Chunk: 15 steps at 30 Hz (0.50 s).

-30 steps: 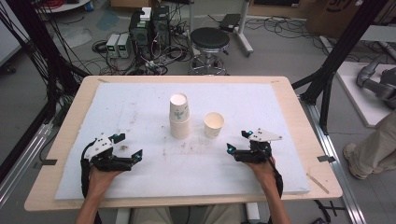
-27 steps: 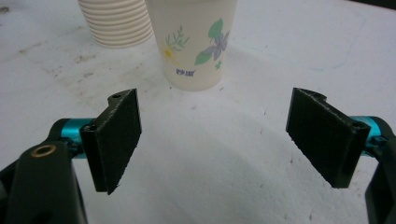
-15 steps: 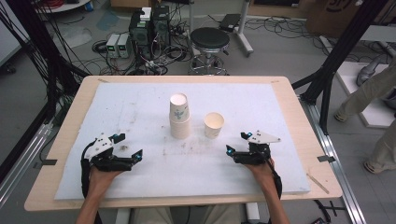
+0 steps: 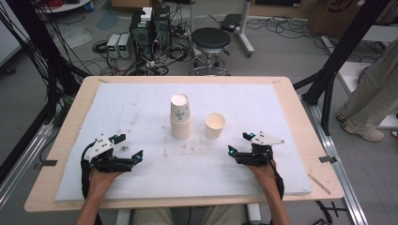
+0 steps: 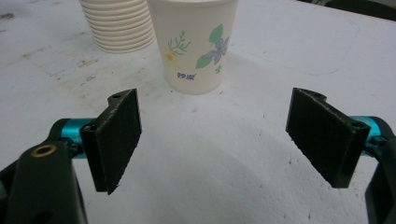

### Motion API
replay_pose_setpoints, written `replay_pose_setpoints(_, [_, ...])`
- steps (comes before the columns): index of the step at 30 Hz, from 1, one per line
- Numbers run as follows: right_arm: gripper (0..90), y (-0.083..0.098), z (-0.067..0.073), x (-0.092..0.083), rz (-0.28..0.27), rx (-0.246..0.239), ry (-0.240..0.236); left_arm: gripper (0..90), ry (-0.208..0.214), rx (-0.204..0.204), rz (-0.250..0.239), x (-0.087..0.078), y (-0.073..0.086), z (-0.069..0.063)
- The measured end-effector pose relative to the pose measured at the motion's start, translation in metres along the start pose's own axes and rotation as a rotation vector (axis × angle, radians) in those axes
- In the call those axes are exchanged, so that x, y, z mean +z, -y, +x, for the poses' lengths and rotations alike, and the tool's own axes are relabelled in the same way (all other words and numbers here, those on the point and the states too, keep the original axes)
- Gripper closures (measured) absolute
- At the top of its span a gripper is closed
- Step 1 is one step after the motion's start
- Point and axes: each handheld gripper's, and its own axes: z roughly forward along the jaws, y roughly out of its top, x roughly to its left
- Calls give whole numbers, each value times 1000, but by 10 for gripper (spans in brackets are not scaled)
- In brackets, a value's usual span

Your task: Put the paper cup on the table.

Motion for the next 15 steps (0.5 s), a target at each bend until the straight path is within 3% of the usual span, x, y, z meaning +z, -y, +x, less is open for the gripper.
replay_pose_setpoints(15, [188, 0, 0, 0, 1, 1, -5, 18, 0, 1, -7, -1, 0, 0])
